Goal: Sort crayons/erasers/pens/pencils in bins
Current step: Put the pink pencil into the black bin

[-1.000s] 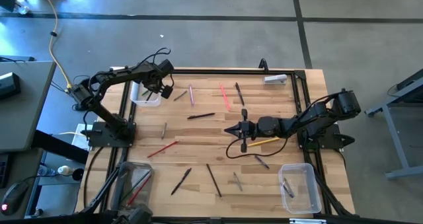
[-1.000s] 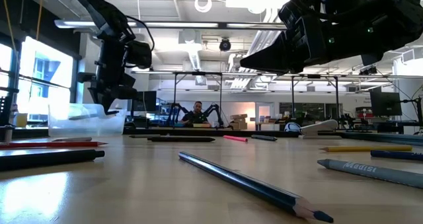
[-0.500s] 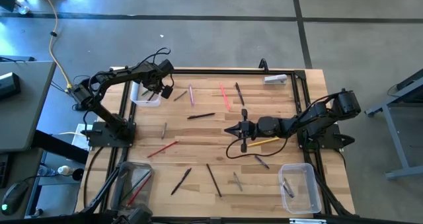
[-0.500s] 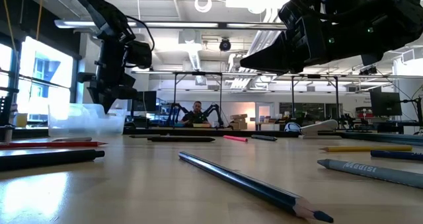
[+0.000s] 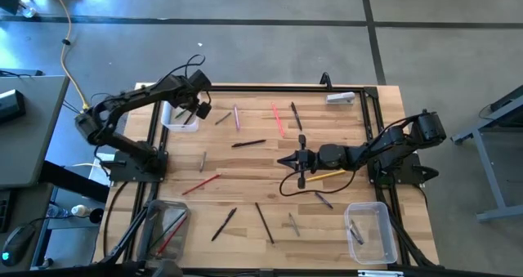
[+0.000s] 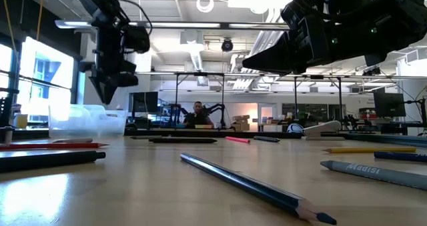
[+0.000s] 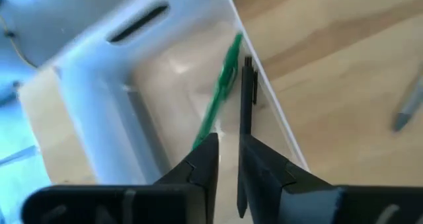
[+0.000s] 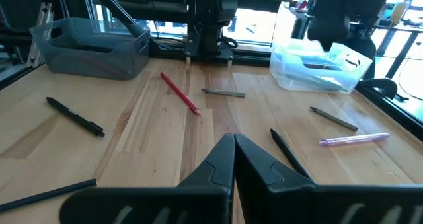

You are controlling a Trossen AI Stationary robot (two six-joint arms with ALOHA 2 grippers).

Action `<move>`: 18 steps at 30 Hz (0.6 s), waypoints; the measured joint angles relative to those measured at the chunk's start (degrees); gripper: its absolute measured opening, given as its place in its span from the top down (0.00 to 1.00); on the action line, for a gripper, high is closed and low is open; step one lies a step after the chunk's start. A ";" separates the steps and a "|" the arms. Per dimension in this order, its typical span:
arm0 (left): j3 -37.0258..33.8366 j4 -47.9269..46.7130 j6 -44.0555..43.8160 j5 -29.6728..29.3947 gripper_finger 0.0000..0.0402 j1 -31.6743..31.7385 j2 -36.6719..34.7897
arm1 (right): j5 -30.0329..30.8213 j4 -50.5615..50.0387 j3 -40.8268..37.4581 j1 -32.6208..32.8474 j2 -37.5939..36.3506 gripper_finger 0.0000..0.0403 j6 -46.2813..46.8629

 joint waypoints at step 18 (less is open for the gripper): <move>-14.05 25.33 -4.40 -3.25 0.99 -28.25 -27.53 | 0.00 0.00 0.00 0.00 0.00 1.00 -0.22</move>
